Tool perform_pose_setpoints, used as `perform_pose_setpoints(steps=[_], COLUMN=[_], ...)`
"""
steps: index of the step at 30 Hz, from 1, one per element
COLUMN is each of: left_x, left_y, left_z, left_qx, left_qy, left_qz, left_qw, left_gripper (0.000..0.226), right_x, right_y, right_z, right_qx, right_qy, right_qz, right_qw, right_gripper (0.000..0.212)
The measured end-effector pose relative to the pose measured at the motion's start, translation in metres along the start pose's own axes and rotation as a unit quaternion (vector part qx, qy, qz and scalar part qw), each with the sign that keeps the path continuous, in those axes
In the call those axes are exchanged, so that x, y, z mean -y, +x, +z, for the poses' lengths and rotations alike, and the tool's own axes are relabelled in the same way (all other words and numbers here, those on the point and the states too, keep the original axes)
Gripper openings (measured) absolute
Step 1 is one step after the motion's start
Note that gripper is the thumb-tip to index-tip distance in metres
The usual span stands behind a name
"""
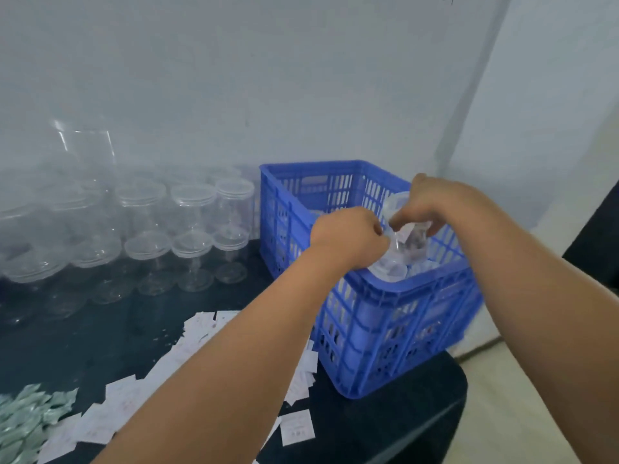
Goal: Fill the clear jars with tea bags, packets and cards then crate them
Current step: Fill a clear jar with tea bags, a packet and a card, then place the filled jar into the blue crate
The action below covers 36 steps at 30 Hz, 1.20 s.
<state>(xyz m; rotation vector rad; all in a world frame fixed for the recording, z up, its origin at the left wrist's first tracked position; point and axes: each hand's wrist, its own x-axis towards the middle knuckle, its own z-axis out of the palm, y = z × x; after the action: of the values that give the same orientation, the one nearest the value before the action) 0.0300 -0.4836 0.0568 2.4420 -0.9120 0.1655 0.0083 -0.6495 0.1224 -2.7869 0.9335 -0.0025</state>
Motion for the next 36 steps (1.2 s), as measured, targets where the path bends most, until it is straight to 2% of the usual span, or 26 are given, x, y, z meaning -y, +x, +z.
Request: perform_pose_setpoints(steps=[3,7,11,17,20,23,27,31,33,36], left_x=[0.002,0.006,0.006,0.005,0.005,0.007,0.007,0.007,0.007,0.006], left_y=[-0.002,-0.006,-0.004,-0.001,-0.001,-0.002,-0.004,-0.005,-0.006,-0.006], left_z=[0.004,0.008,0.009,0.011,0.011,0.011,0.012,0.012,0.012,0.012], left_qx=[-0.003,-0.023,-0.039,-0.051,-0.05,-0.055,-0.065,-0.065,-0.067,-0.07], left_qy=[-0.02,-0.052,-0.05,-0.038,-0.046,-0.05,-0.053,-0.055,-0.057,-0.052], left_qz=[-0.015,-0.015,-0.011,-0.001,-0.002,-0.002,0.003,0.001,-0.002,0.0], left_qw=[1.0,0.998,0.998,0.998,0.998,0.997,0.996,0.996,0.996,0.996], left_gripper=[0.027,0.035,0.028,0.027,0.028,0.03,0.029,0.027,0.027,0.028], right_x=[-0.006,0.006,0.029,0.044,0.043,0.037,0.034,0.036,0.039,0.039], right_y=[0.033,0.075,0.115,0.154,0.169,0.175,0.171,0.159,0.154,0.151], right_z=[0.006,-0.002,0.005,0.055,0.061,0.054,0.049,0.044,0.044,0.058], right_qx=[0.009,0.002,0.006,-0.107,-0.118,-0.107,-0.072,-0.06,-0.018,0.049], right_qy=[-0.016,-0.026,-0.037,-0.082,-0.067,-0.049,-0.107,-0.118,-0.127,-0.185], right_qz=[0.028,0.015,0.0,-0.119,-0.115,-0.081,-0.066,-0.062,-0.065,-0.056], right_qw=[0.999,1.0,0.999,0.984,0.984,0.99,0.989,0.989,0.99,0.98], right_gripper=[0.092,0.073,0.06,0.056,0.068,0.084,0.061,0.055,0.051,0.031])
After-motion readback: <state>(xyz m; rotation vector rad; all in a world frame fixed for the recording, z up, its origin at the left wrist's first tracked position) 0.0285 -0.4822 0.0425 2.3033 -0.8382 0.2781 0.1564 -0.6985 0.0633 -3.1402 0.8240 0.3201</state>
